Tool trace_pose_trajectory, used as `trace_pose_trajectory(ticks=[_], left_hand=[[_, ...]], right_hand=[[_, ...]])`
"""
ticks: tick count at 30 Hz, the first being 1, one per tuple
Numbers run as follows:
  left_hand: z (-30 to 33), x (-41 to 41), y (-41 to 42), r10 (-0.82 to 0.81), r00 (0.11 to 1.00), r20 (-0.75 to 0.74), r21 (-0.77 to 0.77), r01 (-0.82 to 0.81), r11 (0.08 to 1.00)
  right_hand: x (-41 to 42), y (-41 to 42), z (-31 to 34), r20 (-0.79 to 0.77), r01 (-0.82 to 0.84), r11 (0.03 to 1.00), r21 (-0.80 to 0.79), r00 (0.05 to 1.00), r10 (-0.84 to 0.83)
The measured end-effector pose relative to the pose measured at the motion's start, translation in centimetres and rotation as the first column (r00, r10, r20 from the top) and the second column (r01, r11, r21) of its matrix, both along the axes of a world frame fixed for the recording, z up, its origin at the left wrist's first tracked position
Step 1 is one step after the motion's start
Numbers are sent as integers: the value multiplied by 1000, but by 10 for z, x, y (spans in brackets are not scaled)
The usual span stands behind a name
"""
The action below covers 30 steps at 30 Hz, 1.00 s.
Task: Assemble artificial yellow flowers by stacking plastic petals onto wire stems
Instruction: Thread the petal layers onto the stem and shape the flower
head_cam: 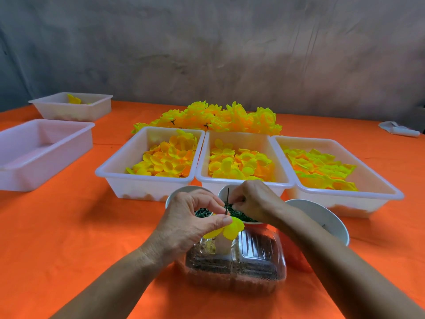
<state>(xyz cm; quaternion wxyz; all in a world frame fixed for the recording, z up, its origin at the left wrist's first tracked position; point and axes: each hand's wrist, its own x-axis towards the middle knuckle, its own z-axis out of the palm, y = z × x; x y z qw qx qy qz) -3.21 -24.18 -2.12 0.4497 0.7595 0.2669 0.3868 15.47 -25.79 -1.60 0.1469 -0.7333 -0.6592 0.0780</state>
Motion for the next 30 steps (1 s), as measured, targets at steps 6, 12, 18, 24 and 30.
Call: trace_pose_trajectory(ticks=[6,12,18,24,30], left_hand=[[0,0,-2,17,1000,2,-9,-17,1000],[1,0,-4,24,1000,6,-23,-24,999],[0,1,-4,40,999,2,-28,-40,999],[-3,1,-3,40,999,6,-33,-40,999],[-3,1,-3,48,999,-9,-41,-48,998]], right_hand=[[-13,13,-7,136,88,995,-40,987,-81],[-16,12,-12,198,84,996,5,977,-83],[0,13,-10,-95,123,989,87,989,-115],[0,-13,2,-832,180,963,202,550,72],[-17,-41,19,-813,68,939,339,523,256]])
